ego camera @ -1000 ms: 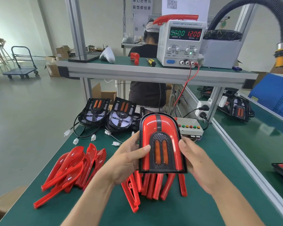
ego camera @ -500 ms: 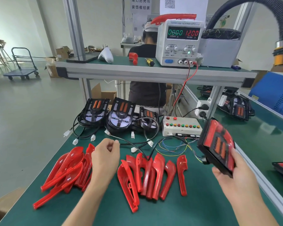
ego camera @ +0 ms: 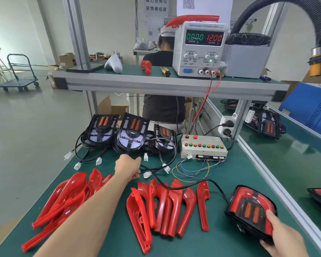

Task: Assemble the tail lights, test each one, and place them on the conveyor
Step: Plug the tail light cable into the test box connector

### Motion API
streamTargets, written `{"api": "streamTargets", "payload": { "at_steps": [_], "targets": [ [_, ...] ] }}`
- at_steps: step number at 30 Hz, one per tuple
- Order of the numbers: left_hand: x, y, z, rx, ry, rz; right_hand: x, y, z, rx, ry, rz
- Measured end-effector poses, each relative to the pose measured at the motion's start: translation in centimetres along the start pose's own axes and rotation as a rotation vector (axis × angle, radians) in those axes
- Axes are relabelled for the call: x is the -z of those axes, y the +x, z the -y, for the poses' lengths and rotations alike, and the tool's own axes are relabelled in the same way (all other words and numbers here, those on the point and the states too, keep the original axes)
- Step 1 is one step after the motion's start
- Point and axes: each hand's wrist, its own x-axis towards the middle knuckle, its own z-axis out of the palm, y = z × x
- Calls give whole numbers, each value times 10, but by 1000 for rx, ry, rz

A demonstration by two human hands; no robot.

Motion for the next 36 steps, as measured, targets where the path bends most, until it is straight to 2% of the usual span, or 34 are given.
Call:
{"api": "streamTargets", "payload": {
  "at_steps": [4,7,10,13,16,19,22,23,25,27,29,32,36],
  "targets": [
    [-18,12,1,119,-93,63,4,2,1,38,-113,61],
    [-20,14,2,172,-222,24,7,0,3,109,-236,72],
    [-11,7,1,173,-381,-43,11,-6,2,238,-420,14],
    [2,-18,-6,153,-498,-2,12,-14,3,327,-548,-22],
    [16,-53,-13,-3,-505,33,13,-16,5,372,-646,-32],
    [23,-92,-24,-307,-441,-4,16,-17,6,423,-753,-106],
    [15,-133,-42,-538,-467,71,12,-32,15,746,-649,-239],
    [8,-145,-48,-594,-463,117,6,-44,21,889,-549,-189],
    [-13,-164,-57,-705,-384,171,-13,-72,37,1065,-401,45],
    [-36,-176,-63,-812,-247,167,-37,-90,57,1157,-369,272],
    [-56,-181,-67,-899,-63,155,-63,-92,78,1204,-411,396],
    [-77,-174,-71,-973,150,116,-95,-81,100,1235,-477,438],
    [-82,-153,-77,-1028,113,355,-105,-54,116,1234,-422,461]
  ]
}}
